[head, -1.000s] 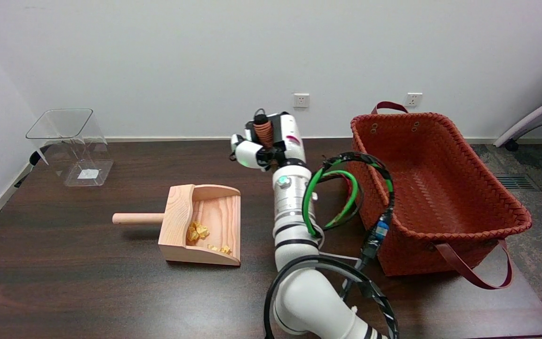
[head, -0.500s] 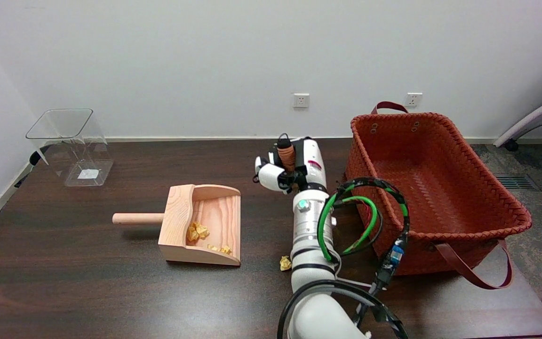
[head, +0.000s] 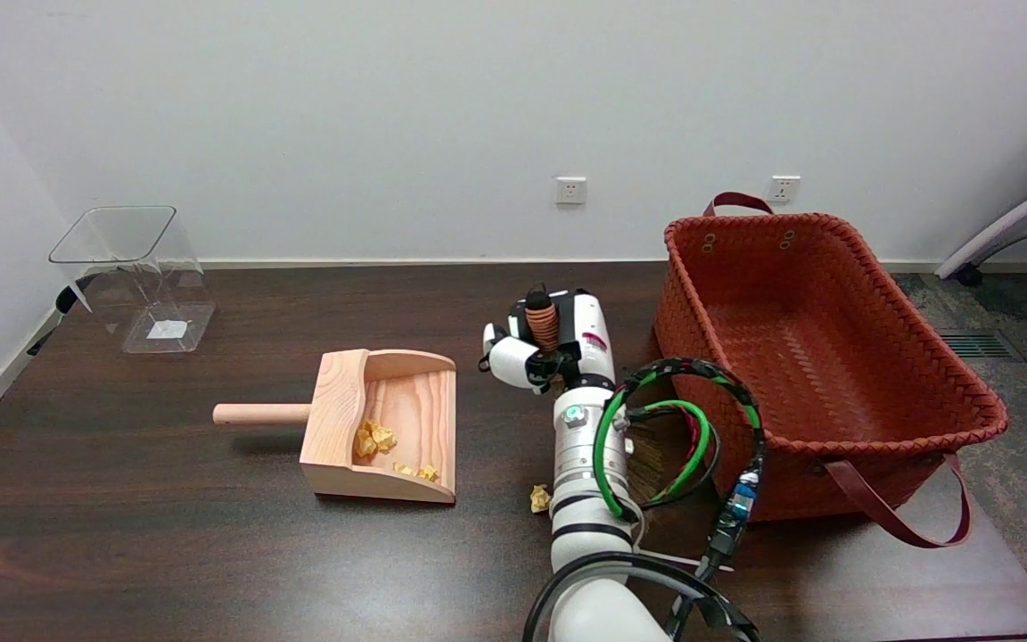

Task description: Sweep the paper balls into the dustpan.

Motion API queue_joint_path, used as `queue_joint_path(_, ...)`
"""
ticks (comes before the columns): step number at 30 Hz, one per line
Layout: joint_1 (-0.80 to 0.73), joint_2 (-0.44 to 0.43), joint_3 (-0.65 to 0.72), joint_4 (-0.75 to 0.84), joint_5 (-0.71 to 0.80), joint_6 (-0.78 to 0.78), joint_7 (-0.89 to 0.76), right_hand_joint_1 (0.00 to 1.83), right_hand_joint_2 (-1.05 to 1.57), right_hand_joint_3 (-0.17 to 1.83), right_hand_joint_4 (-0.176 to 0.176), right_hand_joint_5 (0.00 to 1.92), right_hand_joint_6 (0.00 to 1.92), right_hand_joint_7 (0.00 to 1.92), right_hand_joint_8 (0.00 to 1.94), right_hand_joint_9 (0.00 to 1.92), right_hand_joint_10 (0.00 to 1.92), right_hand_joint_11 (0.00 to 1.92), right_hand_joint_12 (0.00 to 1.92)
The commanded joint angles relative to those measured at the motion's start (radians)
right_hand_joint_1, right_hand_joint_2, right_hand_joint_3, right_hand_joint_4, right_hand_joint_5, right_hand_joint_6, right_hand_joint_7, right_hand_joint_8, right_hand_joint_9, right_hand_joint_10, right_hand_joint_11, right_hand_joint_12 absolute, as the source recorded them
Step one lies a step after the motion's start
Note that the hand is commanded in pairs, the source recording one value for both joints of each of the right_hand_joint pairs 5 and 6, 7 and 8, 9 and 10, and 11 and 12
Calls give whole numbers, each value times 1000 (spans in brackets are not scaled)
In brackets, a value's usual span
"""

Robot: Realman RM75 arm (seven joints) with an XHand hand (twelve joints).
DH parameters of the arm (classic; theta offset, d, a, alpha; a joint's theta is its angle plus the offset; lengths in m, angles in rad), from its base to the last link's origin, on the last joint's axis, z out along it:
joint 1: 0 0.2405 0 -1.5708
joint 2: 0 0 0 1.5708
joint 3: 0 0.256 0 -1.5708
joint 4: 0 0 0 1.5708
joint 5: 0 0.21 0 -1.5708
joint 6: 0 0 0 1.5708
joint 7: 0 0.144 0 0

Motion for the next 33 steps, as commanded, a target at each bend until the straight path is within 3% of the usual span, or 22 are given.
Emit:
queue_joint_path(1, 70, -47, -27, 103, 75, -52, 85, 1359, 978, 668, 0, 1920, 1920, 1920, 1920, 1920, 1920, 1920, 1920)
queue_joint_path(33, 296, -112, -65, 320, 95, -133, 225, 1351, 979, 677, 0, 1920, 1920, 1920, 1920, 1920, 1920, 1920, 1920)
